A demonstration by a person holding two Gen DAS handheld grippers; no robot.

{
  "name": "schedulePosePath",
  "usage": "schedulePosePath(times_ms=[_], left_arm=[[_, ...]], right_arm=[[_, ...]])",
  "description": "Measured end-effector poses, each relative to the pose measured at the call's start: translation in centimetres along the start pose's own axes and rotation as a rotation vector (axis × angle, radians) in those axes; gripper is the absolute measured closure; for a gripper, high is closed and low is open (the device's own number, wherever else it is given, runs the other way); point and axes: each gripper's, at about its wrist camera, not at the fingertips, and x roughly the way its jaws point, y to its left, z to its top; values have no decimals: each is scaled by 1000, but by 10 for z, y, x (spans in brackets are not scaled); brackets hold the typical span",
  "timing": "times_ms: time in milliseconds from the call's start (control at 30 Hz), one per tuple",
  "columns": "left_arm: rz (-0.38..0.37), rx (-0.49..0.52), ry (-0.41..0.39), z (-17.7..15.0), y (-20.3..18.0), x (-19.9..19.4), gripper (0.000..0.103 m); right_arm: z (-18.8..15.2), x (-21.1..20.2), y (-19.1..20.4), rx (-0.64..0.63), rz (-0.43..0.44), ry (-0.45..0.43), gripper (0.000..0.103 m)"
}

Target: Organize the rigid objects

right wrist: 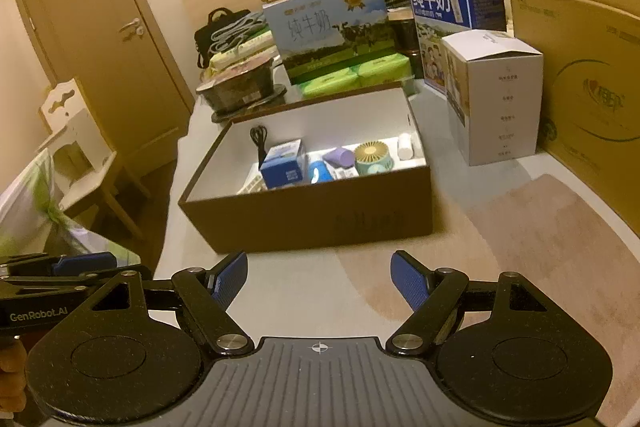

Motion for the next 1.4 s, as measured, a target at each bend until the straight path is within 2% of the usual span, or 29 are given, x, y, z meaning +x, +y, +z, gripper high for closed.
schedulePosePath(times_ms=[667,1400], left_arm=[[76,-26,22,-72,-23,-48,48],[79,-14,22,-145,-25,-121,48]], right_arm=[[-70,-46,13,-53,-21,66,25],[-146,-108,56,-56,-49,96,25]])
